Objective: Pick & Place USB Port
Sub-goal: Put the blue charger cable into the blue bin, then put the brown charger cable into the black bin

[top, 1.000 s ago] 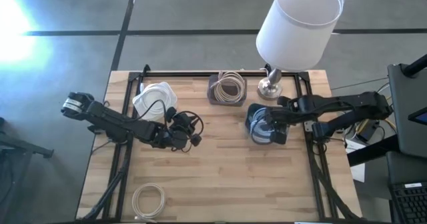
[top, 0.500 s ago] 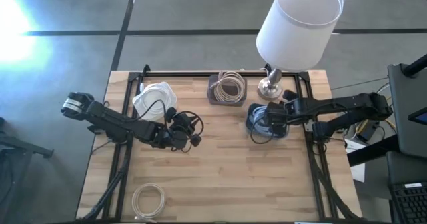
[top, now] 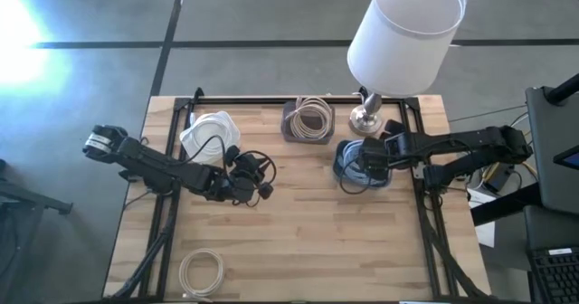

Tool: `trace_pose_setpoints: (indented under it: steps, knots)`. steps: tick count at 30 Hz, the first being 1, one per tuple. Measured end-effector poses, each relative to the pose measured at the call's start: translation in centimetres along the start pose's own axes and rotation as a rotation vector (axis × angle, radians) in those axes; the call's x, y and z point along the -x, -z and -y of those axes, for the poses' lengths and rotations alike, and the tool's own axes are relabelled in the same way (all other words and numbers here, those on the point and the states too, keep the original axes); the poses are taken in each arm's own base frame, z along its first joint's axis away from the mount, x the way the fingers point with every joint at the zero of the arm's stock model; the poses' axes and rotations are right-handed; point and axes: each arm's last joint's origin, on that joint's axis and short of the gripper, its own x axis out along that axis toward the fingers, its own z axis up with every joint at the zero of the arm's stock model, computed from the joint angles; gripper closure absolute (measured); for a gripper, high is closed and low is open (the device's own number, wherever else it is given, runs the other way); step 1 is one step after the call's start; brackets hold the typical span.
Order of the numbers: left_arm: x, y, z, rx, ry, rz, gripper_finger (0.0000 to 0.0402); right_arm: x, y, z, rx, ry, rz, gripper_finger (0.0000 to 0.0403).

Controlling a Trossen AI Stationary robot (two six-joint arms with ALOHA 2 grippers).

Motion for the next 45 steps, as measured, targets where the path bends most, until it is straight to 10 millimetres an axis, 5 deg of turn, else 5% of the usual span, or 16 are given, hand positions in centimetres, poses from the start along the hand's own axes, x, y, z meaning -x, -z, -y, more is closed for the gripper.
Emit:
trace_pose_setpoints:
  steps: [8, 20, 34, 45]
  knots:
    - [0.0, 0.0, 0.0, 0.0, 0.002, -0.002, 0.0337, -1.3, 0.4, -0.1, -0.036, -0.122, -0.105, 0.0221]
    - [0.0, 0.1, 0.0, -0.003, 0.02, -0.016, 0.0337, -3.6, 2.1, -0.3, -0.003, 0.007, -0.148, 0.0218]
    - [0.0, 0.1, 0.0, -0.006, 0.018, -0.017, 0.0337, -3.5, 1.8, -0.7, -0.088, -0.333, -0.264, 0.0218]
    - [0.0, 0.1, 0.0, -0.006, 0.018, -0.018, 0.0337, -3.0, 1.8, 0.4, -0.049, -0.121, -0.234, 0.0218]
